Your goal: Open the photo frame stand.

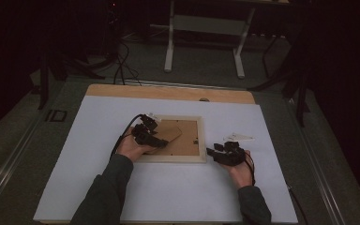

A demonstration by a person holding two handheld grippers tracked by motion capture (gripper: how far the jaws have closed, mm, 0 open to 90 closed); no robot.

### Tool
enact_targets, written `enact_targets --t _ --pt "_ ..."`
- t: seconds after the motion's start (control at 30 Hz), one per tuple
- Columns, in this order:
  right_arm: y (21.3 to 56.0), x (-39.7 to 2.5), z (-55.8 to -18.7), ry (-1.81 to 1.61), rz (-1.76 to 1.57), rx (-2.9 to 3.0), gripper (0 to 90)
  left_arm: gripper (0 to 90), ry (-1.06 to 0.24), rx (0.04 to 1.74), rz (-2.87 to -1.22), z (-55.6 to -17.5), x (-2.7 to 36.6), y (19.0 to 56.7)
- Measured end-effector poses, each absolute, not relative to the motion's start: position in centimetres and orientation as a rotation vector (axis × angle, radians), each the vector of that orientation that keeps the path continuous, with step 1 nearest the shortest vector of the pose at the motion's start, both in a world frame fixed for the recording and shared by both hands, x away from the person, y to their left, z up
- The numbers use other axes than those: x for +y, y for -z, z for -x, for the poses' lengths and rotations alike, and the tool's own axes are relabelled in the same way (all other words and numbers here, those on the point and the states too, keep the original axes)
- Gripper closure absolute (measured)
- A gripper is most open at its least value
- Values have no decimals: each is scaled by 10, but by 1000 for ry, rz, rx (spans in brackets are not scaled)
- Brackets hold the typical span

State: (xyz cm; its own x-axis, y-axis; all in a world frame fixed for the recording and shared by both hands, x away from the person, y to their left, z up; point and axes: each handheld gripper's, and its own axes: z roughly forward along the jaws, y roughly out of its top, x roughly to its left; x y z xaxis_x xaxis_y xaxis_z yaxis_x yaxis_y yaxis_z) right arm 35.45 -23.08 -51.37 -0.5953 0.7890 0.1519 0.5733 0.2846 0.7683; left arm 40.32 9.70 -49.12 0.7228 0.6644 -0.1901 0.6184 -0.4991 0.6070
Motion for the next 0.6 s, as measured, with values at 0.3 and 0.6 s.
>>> enact_targets --t 0.3,0.6 --pt "505 -221 -370 -1240 -1261 2310 527 422 -157 936 -2255 -395 95 488" --pt "497 -214 -383 -1208 -1251 2337 505 421 -220 905 -2247 -387 94 485"
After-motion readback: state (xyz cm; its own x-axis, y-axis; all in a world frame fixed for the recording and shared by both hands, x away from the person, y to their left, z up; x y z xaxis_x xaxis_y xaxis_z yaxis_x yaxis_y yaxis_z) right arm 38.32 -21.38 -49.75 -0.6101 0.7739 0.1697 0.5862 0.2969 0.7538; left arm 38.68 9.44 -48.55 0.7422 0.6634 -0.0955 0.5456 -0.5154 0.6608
